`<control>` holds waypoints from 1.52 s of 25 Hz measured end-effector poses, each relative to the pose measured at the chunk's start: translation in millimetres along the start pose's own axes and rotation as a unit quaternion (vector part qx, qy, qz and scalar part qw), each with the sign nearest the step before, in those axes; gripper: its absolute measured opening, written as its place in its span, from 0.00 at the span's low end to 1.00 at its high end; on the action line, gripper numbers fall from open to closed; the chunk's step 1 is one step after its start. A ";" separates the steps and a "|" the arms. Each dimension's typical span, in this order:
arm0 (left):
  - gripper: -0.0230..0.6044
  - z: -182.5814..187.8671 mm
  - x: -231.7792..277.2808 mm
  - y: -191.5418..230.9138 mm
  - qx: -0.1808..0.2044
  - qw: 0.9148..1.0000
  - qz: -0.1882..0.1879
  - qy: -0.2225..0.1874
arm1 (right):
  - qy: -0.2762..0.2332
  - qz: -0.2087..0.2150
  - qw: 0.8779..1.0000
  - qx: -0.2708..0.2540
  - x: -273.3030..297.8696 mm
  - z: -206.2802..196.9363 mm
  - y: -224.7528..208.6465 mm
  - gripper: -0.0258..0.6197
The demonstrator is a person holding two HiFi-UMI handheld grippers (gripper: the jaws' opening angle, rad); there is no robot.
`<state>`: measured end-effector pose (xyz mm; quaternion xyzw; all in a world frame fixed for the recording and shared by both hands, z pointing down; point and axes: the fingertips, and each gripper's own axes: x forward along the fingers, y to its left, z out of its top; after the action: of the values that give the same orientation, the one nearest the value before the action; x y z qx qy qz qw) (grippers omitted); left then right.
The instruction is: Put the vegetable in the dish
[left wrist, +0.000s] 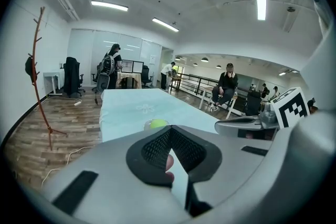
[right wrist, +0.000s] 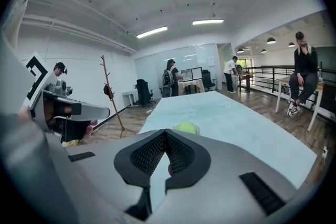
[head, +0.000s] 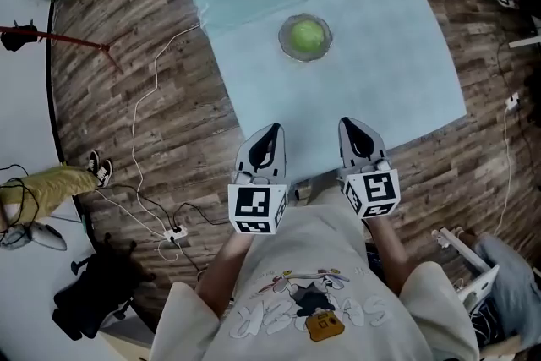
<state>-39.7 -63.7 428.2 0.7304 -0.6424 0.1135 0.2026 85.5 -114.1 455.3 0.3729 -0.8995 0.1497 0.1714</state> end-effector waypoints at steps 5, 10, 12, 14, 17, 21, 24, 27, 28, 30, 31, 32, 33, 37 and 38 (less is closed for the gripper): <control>0.05 -13.1 -69.9 18.6 -0.014 1.000 -0.014 -0.017 | -0.023 -0.015 1.000 0.002 -22.1 9.9 64.7 0.07; 0.05 -19.1 -120.0 36.2 -0.041 0.998 -0.027 -0.036 | -0.041 -0.024 0.999 -0.002 -39.3 18.1 116.1 0.07; 0.05 -25.5 -136.9 37.1 -0.038 0.998 -0.038 -0.038 | -0.048 -0.027 0.998 -0.003 -48.9 18.8 134.6 0.07; 0.05 -29.2 -152.5 34.7 -0.026 0.998 -0.051 -0.041 | -0.057 -0.029 0.998 -0.001 -61.0 19.2 151.9 0.07; 0.05 -28.6 -170.9 31.8 -0.004 0.996 -0.070 -0.052 | -0.072 -0.032 0.997 -0.004 -73.4 20.7 175.8 0.07; 0.05 -41.2 -195.3 34.8 -0.004 0.995 -0.080 -0.051 | -0.072 -0.036 0.997 -0.008 -85.9 9.9 208.0 0.07; 0.05 -46.4 -205.2 31.5 0.000 0.995 -0.085 -0.050 | -0.070 -0.037 0.997 -0.001 -96.8 2.4 218.9 0.07; 0.05 -52.5 -211.4 26.9 -0.007 0.995 -0.089 -0.047 | -0.065 -0.030 0.997 -0.005 -104.7 -4.4 229.7 0.07; 0.05 -53.4 -212.4 26.5 -0.010 0.995 -0.089 -0.046 | -0.065 -0.027 0.998 -0.006 -105.6 -5.0 233.3 0.07; 0.05 -52.2 -213.0 25.6 -0.011 0.995 -0.088 -0.048 | -0.065 -0.020 0.998 -0.008 -106.0 -3.7 238.9 0.07; 0.05 -50.8 -213.3 24.1 -0.008 0.995 -0.088 -0.049 | -0.066 -0.018 0.998 -0.011 -106.5 -2.2 240.7 0.07; 0.05 -49.8 -214.2 21.5 -0.004 0.995 -0.089 -0.050 | -0.067 -0.016 0.998 -0.015 -107.6 -0.6 241.9 0.07; 0.05 -49.7 -215.3 18.3 -0.002 0.995 -0.091 -0.050 | -0.068 -0.015 0.997 -0.018 -109.0 0.5 242.2 0.07; 0.05 -55.5 -215.0 6.7 -0.003 0.994 -0.107 -0.036 | -0.074 -0.028 0.997 -0.007 -113.6 0.9 235.8 0.07; 0.05 -56.0 -215.6 4.3 -0.001 0.993 -0.109 -0.035 | -0.075 -0.030 0.997 -0.005 -115.1 0.6 234.3 0.07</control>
<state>-70.8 153.0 386.9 0.7994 -0.5655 0.0645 0.1921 -7.5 115.6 373.3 0.4091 -0.8989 0.1116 0.1099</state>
